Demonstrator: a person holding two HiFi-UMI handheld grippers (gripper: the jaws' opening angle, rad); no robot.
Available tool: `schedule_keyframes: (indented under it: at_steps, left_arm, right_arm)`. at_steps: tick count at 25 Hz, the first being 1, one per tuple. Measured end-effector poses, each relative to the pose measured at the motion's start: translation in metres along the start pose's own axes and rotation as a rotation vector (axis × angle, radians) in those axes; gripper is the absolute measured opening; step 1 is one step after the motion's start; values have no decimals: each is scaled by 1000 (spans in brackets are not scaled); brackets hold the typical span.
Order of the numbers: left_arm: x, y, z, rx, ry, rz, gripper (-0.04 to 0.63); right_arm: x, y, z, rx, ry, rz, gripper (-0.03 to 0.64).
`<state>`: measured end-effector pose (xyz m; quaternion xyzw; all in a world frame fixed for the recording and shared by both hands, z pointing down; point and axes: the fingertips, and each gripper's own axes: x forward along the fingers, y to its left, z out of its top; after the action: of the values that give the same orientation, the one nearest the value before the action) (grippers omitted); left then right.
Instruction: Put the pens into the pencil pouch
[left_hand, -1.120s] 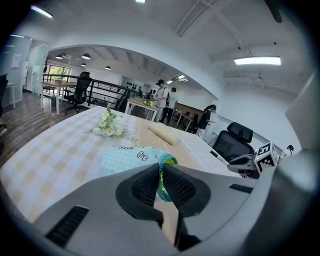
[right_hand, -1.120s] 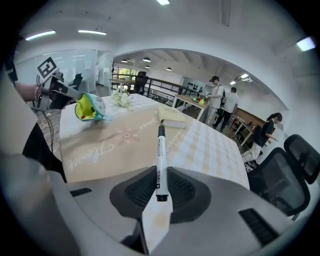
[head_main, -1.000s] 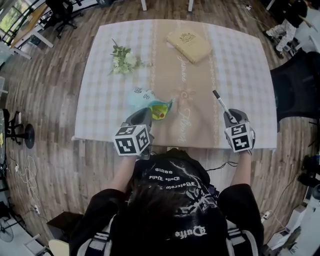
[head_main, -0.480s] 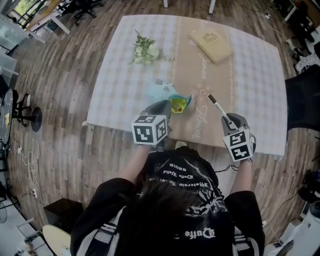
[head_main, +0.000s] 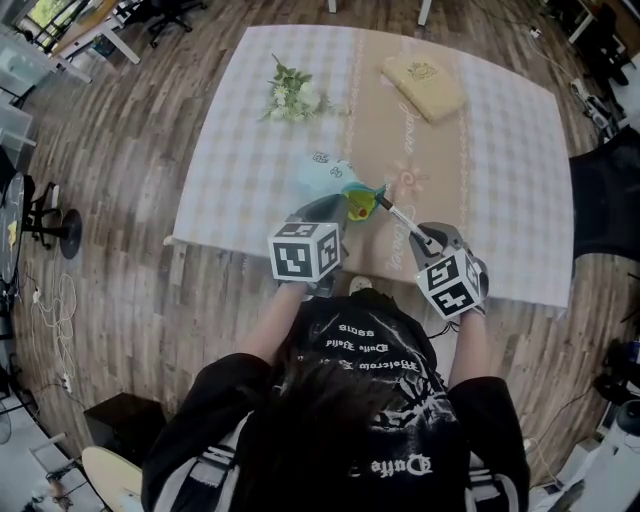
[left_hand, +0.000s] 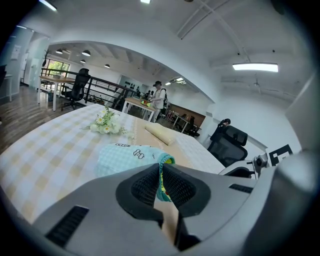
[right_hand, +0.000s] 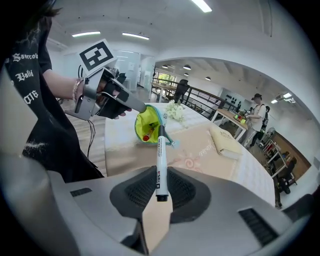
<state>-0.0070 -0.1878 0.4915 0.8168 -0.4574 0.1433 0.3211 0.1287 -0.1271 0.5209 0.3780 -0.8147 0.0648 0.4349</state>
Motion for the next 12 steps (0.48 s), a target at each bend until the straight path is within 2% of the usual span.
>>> schedule_keyframes:
  at_steps: [12]
  left_arm:
    - [-2,-3,-9,-14,22,-32,38]
  right_arm:
    - [38,24,24,-23,15,58,77]
